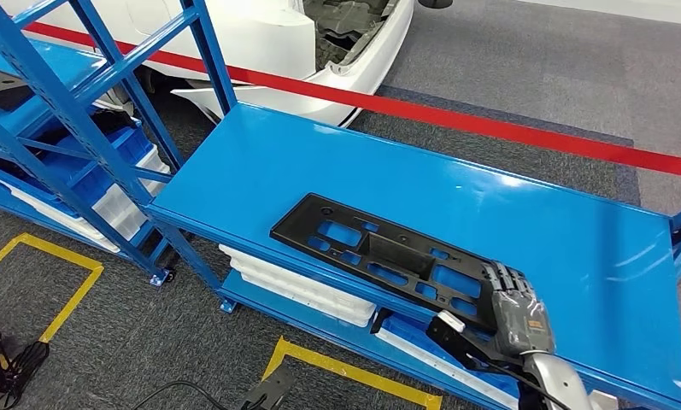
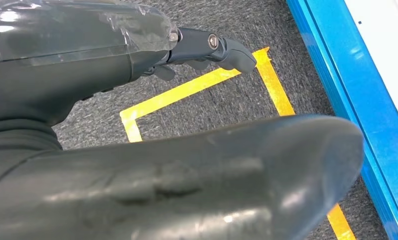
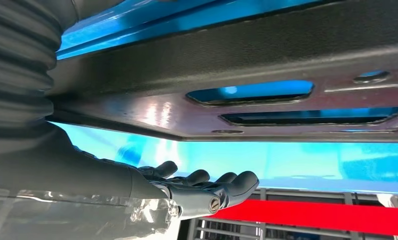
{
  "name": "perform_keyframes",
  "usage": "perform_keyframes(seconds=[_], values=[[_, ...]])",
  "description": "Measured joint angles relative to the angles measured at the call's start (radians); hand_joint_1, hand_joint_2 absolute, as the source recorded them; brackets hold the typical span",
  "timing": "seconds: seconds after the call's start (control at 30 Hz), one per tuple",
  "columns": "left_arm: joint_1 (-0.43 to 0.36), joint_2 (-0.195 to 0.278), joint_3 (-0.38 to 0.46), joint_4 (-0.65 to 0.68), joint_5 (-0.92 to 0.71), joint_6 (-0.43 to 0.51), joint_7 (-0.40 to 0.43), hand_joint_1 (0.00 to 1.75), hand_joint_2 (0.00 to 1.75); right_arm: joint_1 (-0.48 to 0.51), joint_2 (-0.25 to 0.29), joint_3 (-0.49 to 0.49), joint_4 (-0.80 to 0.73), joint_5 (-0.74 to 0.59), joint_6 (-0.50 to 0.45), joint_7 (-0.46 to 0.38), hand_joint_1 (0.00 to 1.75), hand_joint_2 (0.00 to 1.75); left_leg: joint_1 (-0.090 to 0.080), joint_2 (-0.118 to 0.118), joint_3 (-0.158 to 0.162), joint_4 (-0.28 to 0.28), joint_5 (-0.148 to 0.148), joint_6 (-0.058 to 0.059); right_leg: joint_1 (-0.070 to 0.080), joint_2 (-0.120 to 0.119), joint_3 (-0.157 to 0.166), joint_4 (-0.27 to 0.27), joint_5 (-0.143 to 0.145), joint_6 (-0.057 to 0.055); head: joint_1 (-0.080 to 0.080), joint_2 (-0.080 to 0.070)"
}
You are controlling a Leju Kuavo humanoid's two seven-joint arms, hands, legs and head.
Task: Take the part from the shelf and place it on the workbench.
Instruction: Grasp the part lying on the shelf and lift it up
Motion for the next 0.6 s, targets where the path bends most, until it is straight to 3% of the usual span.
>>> perform_keyframes(seconds=[0.33,0.6], values=[[0.000,0.000,0.000,0.000,-0.001,0.010,0.000,0.00,0.00,-0.022,0.025,0.017,0.053,0.044,-0.111,-0.014,0.00,1.75,0.000,0.000,0.000,0.000,0.000,0.000,0.000,0.000,0.000,0.000,0.000,0.000,0.000,0.000],[0.000,0.000,0.000,0.000,0.001,0.011,0.000,0.00,0.00,-0.030,0.036,0.023,0.078,0.056,-0.125,-0.014,0.00,1.75,0.000,0.000,0.001,0.000,0.000,0.000,0.000,0.000,0.001,0.000,0.000,0.000,0.000,0.000]])
